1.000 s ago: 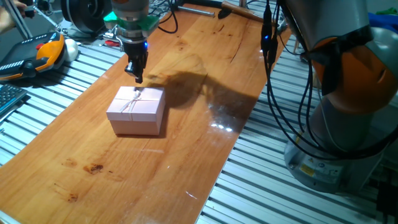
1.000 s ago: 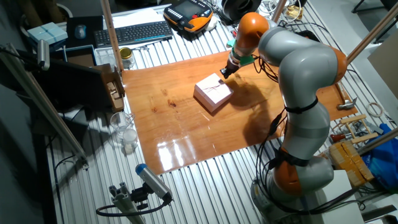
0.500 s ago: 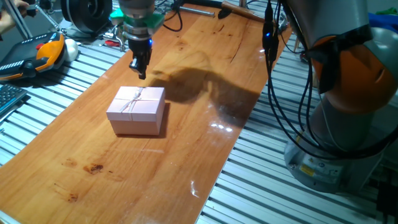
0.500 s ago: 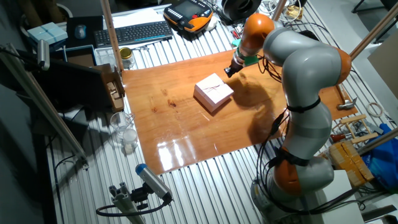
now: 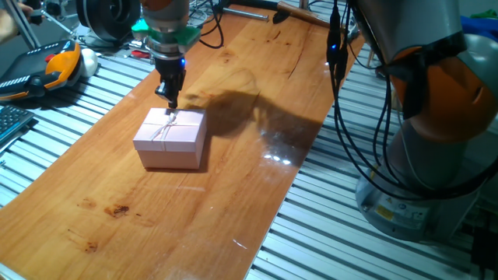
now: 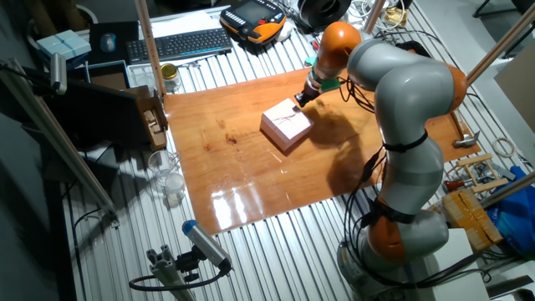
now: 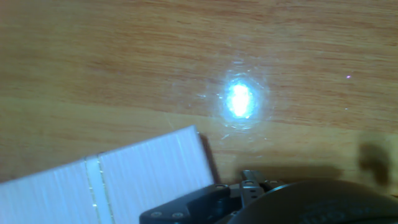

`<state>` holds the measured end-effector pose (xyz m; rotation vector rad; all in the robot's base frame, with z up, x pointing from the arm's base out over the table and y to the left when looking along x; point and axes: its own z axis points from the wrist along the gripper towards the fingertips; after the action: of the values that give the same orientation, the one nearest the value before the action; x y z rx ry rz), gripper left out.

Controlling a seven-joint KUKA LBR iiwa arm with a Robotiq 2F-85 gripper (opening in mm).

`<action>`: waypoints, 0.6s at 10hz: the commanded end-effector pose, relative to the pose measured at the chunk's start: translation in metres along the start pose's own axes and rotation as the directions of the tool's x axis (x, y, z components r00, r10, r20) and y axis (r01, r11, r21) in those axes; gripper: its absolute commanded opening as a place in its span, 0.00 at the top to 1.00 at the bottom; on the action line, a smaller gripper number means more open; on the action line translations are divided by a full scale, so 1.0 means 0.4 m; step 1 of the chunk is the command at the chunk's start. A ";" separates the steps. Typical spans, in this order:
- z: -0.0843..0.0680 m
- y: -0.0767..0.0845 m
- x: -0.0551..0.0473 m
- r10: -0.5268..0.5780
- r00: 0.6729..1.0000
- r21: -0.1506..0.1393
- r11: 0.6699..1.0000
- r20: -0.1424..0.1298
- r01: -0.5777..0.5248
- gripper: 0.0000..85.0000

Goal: Slide the outer casing onto the gift box

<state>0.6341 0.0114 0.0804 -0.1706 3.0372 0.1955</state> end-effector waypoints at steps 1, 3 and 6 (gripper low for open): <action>-0.001 0.009 0.001 0.004 1.000 0.001 1.000 -0.002 -0.004 1.00; 0.001 0.027 0.000 0.012 1.000 -0.004 1.000 -0.006 -0.012 1.00; -0.001 0.038 0.001 0.023 1.000 -0.020 1.000 -0.012 -0.024 1.00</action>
<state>0.6316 0.0264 0.0826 -0.1376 3.0521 0.2266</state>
